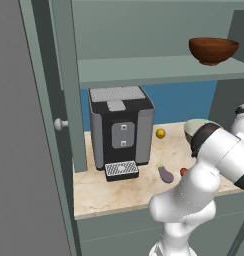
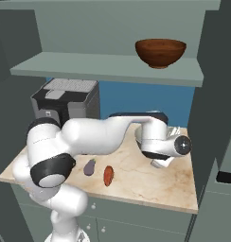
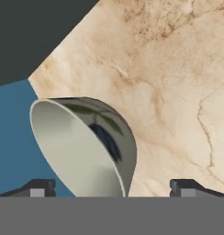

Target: Pick both bowls and place them on the counter. Then place the eggplant in one bowl and place the sweet potato in the other bowl.

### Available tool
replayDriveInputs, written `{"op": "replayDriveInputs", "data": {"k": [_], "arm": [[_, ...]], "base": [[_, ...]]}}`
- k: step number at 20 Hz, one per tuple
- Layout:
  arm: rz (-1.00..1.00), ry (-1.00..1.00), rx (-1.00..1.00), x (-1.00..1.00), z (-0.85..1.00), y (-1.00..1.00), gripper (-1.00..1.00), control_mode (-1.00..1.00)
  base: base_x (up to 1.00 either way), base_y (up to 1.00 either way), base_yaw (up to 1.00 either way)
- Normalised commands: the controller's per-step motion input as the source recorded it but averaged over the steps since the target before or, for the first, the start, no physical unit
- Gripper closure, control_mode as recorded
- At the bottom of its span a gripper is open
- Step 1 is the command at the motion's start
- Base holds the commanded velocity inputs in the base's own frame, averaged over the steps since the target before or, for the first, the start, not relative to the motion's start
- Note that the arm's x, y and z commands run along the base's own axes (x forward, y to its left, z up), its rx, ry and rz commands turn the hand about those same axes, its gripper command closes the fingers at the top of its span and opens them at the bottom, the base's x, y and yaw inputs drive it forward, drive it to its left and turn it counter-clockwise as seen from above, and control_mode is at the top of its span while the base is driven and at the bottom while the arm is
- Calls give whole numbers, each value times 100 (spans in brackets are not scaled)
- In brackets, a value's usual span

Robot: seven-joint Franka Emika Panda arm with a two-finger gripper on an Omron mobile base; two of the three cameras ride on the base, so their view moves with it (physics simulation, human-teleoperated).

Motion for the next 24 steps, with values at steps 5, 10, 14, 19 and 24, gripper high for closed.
{"op": "replayDriveInputs", "data": {"k": [5, 10, 14, 19, 24], "arm": [[3, 7, -7, -34, 60, 0, -100, -100], [8, 1, -11, -49, 50, 0, -100, -100], [10, -5, -10, -54, 49, 0, -100, -100], [5, -1, -12, -45, 54, 5, -100, -100], [2, 0, -14, -41, 59, 14, -100, -100]], "base": [[0, 0, 0], [0, 0, 0], [0, 0, 0], [0, 0, 0], [0, 0, 0]]}}
